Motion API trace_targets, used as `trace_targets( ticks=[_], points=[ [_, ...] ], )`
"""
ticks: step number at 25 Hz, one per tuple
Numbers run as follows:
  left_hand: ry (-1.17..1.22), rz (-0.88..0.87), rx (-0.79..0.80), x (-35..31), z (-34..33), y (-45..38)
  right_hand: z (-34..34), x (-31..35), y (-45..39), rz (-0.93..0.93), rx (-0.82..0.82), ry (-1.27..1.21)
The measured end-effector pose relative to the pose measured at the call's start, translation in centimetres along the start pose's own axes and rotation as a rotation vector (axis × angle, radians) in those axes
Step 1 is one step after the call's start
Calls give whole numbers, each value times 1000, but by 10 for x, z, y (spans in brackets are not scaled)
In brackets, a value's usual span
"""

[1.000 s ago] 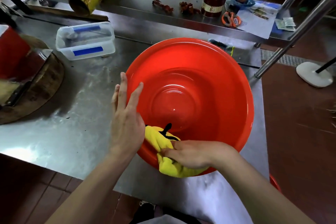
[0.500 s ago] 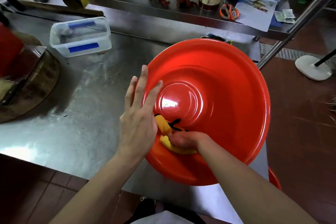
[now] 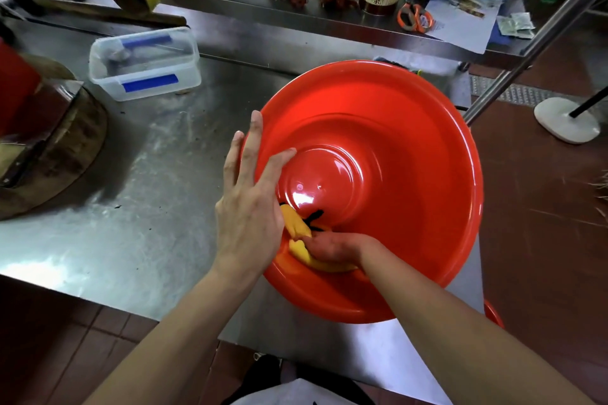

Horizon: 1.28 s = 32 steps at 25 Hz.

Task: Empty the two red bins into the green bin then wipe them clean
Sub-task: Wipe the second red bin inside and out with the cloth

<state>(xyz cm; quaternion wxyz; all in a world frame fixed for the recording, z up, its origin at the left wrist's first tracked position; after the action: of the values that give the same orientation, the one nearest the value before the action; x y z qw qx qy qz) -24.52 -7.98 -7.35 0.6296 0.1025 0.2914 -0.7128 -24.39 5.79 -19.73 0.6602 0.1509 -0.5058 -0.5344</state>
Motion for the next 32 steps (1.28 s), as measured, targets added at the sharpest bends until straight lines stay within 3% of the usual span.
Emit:
trace_targets(
  ticks=[12, 17, 24, 27, 32],
  points=[
    [-83, -17, 35, 4, -3, -10, -26, 34, 111, 93, -87, -89],
    [-87, -39, 42, 1, -2, -9, -21, 18, 66, 5, -41, -57],
    [-98, -51, 55, -8, -3, -7, -14, -16, -9, -87, -137, -146],
    [-111, -60, 58, -11, -2, -7, -7, -21, -19, -112, -78, -140],
    [-90, -70, 70, -9, -1, -7, -6, -20, -26, 52, -170, 124]
  ],
)
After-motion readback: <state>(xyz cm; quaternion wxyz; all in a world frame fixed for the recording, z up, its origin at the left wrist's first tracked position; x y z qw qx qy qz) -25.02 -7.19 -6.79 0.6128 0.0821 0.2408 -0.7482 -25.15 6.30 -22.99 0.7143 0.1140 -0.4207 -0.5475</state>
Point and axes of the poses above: each hand's wrist, its own y-axis away from the middle knuckle, its own z-axis out of the back of the hand, x = y × z, the point moved 4 cm from there along -y, towards the middle knuckle, and after that the axes turned 7 degrees about z, right-handed, at the moved point
